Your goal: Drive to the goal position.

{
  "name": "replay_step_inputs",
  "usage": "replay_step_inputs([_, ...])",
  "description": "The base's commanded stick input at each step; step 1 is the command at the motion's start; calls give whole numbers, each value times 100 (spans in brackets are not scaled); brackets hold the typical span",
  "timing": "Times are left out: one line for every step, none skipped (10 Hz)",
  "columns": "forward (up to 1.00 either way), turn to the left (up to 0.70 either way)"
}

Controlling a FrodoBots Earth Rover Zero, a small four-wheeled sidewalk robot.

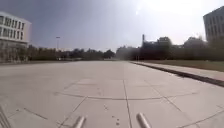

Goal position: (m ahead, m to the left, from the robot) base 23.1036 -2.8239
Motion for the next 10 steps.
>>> replay_step_inputs([100,0])
replay_step_inputs([100,0])
replay_step_inputs([100,0])
replay_step_inputs([100,0])
replay_step_inputs([100,0])
replay_step_inputs([100,0])
replay_step_inputs([100,0])
replay_step_inputs([100,0])
replay_step_inputs([100,0])
replay_step_inputs([100,0])
